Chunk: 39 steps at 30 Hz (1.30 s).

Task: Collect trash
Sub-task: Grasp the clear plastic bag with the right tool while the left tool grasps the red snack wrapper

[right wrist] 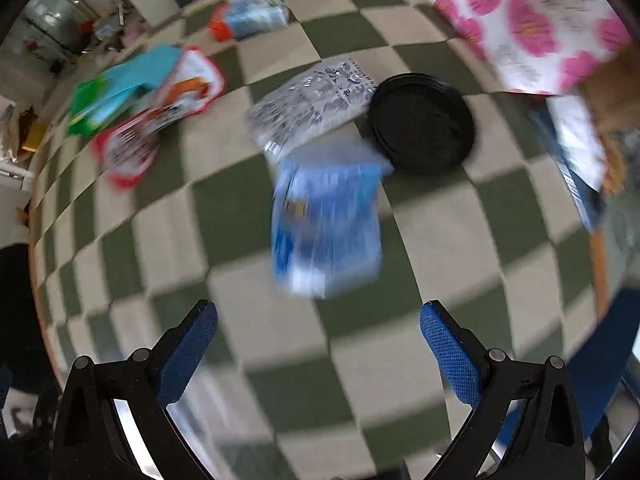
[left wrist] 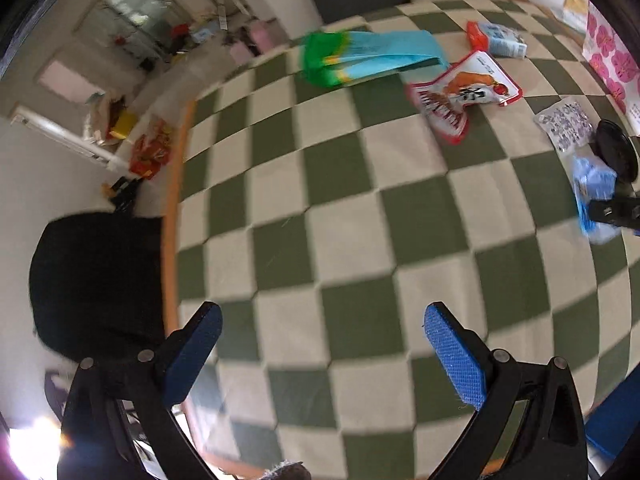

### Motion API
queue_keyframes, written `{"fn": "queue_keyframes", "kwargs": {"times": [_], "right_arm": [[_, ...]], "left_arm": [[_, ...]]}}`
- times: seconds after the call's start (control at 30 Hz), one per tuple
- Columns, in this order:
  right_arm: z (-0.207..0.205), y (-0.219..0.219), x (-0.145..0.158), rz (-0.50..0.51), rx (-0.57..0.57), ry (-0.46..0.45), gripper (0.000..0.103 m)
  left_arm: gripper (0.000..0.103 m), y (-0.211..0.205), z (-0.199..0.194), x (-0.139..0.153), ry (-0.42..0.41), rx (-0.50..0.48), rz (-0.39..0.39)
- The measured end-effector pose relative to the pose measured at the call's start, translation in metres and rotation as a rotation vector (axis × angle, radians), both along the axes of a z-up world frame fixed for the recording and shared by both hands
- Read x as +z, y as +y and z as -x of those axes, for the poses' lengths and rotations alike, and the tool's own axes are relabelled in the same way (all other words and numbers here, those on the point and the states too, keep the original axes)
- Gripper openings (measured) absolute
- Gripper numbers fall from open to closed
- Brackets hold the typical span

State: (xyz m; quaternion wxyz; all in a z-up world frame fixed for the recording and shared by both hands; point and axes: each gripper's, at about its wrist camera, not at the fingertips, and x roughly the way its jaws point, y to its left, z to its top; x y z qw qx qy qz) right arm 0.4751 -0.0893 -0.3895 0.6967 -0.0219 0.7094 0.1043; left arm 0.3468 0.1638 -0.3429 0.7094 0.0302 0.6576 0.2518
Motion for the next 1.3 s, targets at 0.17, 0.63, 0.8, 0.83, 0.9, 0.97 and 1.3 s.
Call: {"fn": "queue_keyframes", "kwargs": {"times": [0.17, 0.63, 0.8, 0.83, 0.9, 0.97, 1.3], "right_arm": [[-0.03, 0.017, -0.038, 0.012, 0.083, 0.037, 0.069], [-0.107, 0.001, -0.034, -0.074, -0.059, 0.102, 0.03], [-0.117, -0.004, -0.047, -0.066, -0.095, 0.136, 0.03], [-0.115, -0.006, -0.047, -0.067, -0.1, 0.139, 0.03], [-0.116, -0.006, -0.05, -0.071, -0.104, 0.147, 0.03], [-0.112, -0.002, -0.051, -0.073, -0.101, 0.15, 0.03], [-0.08, 0.002, -0.041, -0.076, -0.002, 0.165, 0.03]], "left_arm": [[0.103, -0.005, -0.086, -0.021, 0.035, -0.171, 0.041], [0.103, -0.032, -0.234, -0.111, 0.325, -0.686, 0.148], [0.079, -0.018, -0.237, -0.107, 0.27, -0.589, 0.32], [0.062, -0.013, -0.236, -0.106, 0.26, -0.555, 0.375], [0.059, -0.012, -0.229, -0.103, 0.242, -0.512, 0.398], [0.053, -0.016, -0.219, -0.1, 0.226, -0.491, 0.385], [0.037, -0.028, -0.121, -0.09, 0.203, -0.039, 0.504]]}}
